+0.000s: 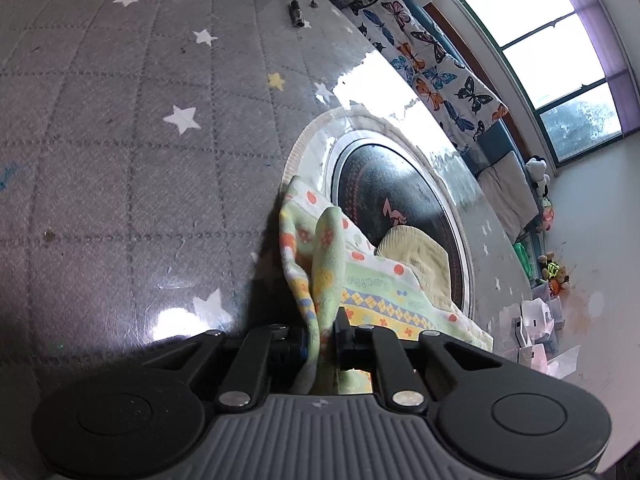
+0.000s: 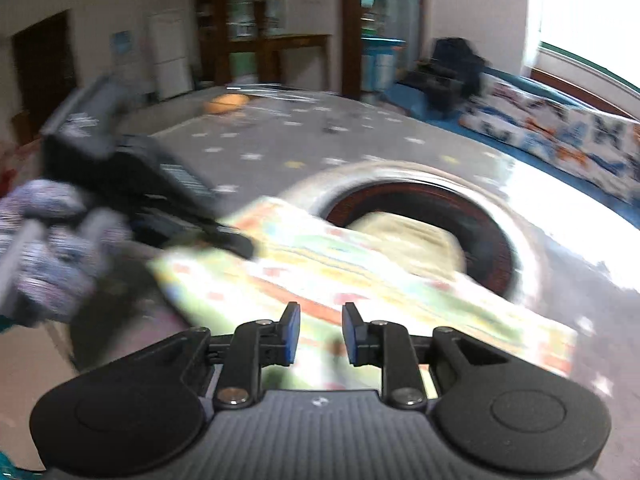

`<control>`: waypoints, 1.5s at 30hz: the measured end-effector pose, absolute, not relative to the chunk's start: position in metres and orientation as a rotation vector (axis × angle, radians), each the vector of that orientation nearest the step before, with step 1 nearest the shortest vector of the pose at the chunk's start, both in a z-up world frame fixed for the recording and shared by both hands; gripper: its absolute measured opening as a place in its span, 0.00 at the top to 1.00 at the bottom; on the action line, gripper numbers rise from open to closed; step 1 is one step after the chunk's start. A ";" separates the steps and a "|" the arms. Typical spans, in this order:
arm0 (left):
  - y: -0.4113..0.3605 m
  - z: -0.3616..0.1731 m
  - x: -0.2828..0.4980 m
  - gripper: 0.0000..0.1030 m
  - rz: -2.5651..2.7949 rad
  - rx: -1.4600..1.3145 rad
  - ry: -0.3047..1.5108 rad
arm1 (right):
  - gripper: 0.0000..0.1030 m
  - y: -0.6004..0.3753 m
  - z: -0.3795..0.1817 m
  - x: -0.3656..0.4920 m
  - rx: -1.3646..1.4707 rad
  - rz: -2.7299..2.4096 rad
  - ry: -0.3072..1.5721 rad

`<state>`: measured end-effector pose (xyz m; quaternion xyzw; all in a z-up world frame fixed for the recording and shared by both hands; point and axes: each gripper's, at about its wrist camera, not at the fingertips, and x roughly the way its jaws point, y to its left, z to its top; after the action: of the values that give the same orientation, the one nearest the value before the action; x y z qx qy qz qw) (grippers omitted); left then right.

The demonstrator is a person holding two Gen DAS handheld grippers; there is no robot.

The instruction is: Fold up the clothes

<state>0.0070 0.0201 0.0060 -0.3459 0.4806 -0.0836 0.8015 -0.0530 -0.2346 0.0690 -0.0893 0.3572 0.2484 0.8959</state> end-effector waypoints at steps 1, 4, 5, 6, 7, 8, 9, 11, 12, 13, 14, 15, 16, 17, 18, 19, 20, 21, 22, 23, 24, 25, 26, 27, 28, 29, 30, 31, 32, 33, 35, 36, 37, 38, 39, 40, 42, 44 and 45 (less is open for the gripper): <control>0.020 0.006 0.007 0.88 -0.179 -0.738 1.030 | 0.75 -0.247 0.067 -0.049 -0.169 0.478 0.746; 0.018 0.007 0.008 0.88 -0.181 -0.719 1.030 | 0.70 -0.278 0.062 -0.040 -0.131 0.365 0.758; 0.017 0.007 0.008 0.88 -0.181 -0.712 1.029 | 0.66 -0.288 0.060 -0.037 -0.120 0.327 0.761; 0.016 0.007 0.009 0.88 -0.182 -0.705 1.029 | 0.64 -0.298 0.058 -0.033 -0.103 0.291 0.764; 0.016 0.008 0.009 0.88 -0.182 -0.698 1.029 | 0.63 -0.308 0.055 -0.029 -0.080 0.257 0.768; 0.015 0.008 0.009 0.88 -0.182 -0.692 1.029 | 0.62 -0.318 0.053 -0.025 -0.052 0.229 0.774; 0.014 0.008 0.009 0.88 -0.182 -0.686 1.029 | 0.62 -0.327 0.050 -0.023 -0.024 0.202 0.777; 0.013 0.009 0.010 0.88 -0.181 -0.677 1.028 | 0.61 -0.342 0.044 -0.018 0.013 0.159 0.780; 0.013 0.009 0.010 0.88 -0.181 -0.673 1.028 | 0.60 -0.349 0.041 -0.015 0.026 0.142 0.781; 0.012 0.009 0.010 0.88 -0.180 -0.671 1.028 | 0.58 -0.354 0.039 -0.014 0.034 0.131 0.783; 0.012 0.009 0.010 0.88 -0.180 -0.669 1.028 | 0.56 -0.360 0.037 -0.013 0.047 0.120 0.788; 0.012 0.009 0.010 0.88 -0.180 -0.665 1.027 | 0.56 -0.363 0.034 -0.012 0.063 0.115 0.792; 0.011 0.009 0.010 0.88 -0.180 -0.661 1.027 | 0.56 -0.366 0.032 -0.011 0.083 0.115 0.798; 0.011 0.009 0.010 0.88 -0.180 -0.658 1.027 | 0.56 -0.369 0.030 -0.010 0.103 0.115 0.803; 0.011 0.009 0.011 0.88 -0.180 -0.655 1.028 | 0.56 -0.371 0.029 -0.009 0.122 0.115 0.807; 0.011 0.009 0.011 0.88 -0.179 -0.653 1.028 | 0.55 -0.372 0.027 -0.009 0.133 0.116 0.805; 0.011 0.009 0.011 0.88 -0.179 -0.652 1.028 | 0.55 -0.370 0.027 -0.009 0.133 0.116 0.802; 0.011 0.009 0.011 0.88 -0.179 -0.648 1.028 | 0.54 -0.368 0.027 -0.009 0.133 0.117 0.800; 0.010 0.009 0.012 0.88 -0.178 -0.644 1.028 | 0.54 -0.366 0.027 -0.009 0.133 0.118 0.798; 0.009 0.010 0.012 0.88 -0.178 -0.640 1.027 | 0.55 -0.364 0.027 -0.009 0.136 0.124 0.798; 0.009 0.010 0.012 0.88 -0.176 -0.636 1.027 | 0.56 -0.362 0.027 -0.009 0.138 0.132 0.798; 0.008 0.010 0.012 0.88 -0.175 -0.633 1.026 | 0.63 -0.360 0.027 -0.009 0.140 0.140 0.800; 0.008 0.010 0.013 0.88 -0.174 -0.629 1.026 | 0.73 -0.358 0.028 -0.009 0.144 0.144 0.800; 0.007 0.011 0.013 0.88 -0.171 -0.625 1.026 | 0.79 -0.357 0.028 -0.010 0.147 0.147 0.801; 0.006 0.012 0.012 0.88 -0.171 -0.618 1.025 | 0.86 -0.356 0.029 -0.010 0.153 0.150 0.799; 0.005 0.014 0.012 0.88 -0.172 -0.609 1.023 | 0.90 -0.356 0.030 -0.012 0.166 0.154 0.788; 0.004 0.015 0.012 0.88 -0.173 -0.601 1.021 | 0.91 -0.358 0.033 -0.016 0.178 0.156 0.772; 0.003 0.017 0.011 0.88 -0.174 -0.593 1.019 | 0.92 -0.359 0.035 -0.019 0.190 0.158 0.756; 0.001 0.019 0.011 0.88 -0.179 -0.586 1.014 | 0.92 -0.360 0.038 -0.023 0.200 0.160 0.741; 0.000 0.023 0.010 0.88 -0.185 -0.580 1.008 | 0.92 -0.361 0.042 -0.027 0.204 0.162 0.727; -0.004 0.030 0.009 0.89 -0.201 -0.570 0.997 | 0.93 -0.363 0.050 -0.036 0.195 0.164 0.699; -0.007 0.034 0.009 0.89 -0.210 -0.565 0.993 | 0.93 -0.367 0.054 -0.042 0.194 0.156 0.687; -0.010 0.038 0.009 0.89 -0.222 -0.560 0.987 | 0.93 -0.370 0.058 -0.047 0.193 0.148 0.675; -0.015 0.042 0.009 0.89 -0.238 -0.552 0.983 | 0.93 -0.373 0.062 -0.052 0.193 0.141 0.663; -0.022 0.046 0.009 0.89 -0.255 -0.543 0.980 | 0.93 -0.376 0.066 -0.057 0.192 0.133 0.651; -0.029 0.050 0.009 0.89 -0.272 -0.533 0.978 | 0.93 -0.379 0.070 -0.062 0.191 0.125 0.640; -0.043 0.056 0.009 0.90 -0.306 -0.512 0.974 | 0.93 -0.385 0.078 -0.073 0.190 0.109 0.616; -0.064 0.061 0.010 0.90 -0.341 -0.492 0.975 | 0.93 -0.392 0.085 -0.083 0.188 0.093 0.593; -0.074 0.064 0.011 0.90 -0.359 -0.483 0.976 | 0.93 -0.397 0.088 -0.087 0.189 0.079 0.586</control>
<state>0.0106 -0.0739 0.0638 -0.2283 0.4617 -0.1698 0.8402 -0.0873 -0.3968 0.0879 0.0931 0.2883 0.0391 0.9522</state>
